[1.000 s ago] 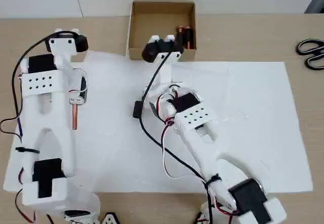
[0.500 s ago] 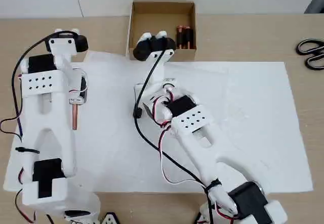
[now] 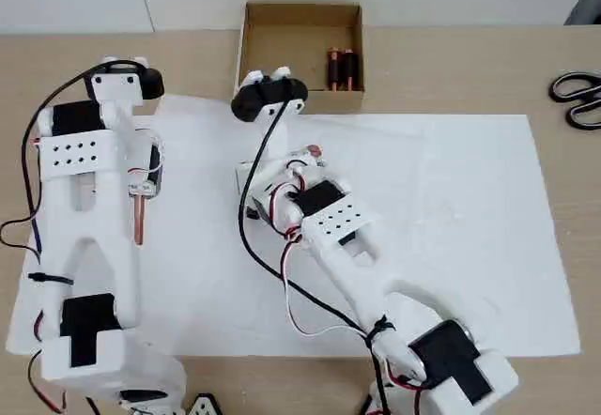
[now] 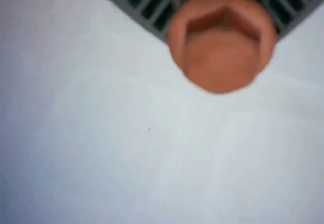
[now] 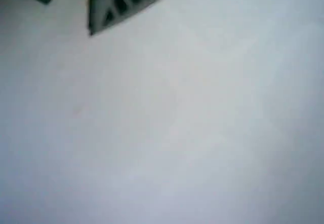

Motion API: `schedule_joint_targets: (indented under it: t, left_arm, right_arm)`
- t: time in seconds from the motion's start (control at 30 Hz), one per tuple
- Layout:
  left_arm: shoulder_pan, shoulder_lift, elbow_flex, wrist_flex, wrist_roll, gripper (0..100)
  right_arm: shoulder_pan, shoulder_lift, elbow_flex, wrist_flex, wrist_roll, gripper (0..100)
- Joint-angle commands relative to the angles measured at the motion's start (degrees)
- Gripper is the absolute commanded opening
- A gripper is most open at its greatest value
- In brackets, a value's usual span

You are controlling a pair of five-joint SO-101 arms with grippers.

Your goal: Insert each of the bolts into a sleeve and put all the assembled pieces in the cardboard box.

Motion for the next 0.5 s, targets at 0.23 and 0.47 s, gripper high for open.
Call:
schedule_joint_targets:
  t: [0.23,0.47]
  left_arm:
    - [0.4,-3.7,-0.2,-0.1,0.1,1]
    - [0.4,-3.7,-0.3,-0.1,0.1,1]
  right_arm:
    - [-0.4,-0.3,-2.8,-3.8,-3.3,20.9]
    - [0.0,5.2,-5.2,-3.5,-8.4,20.9]
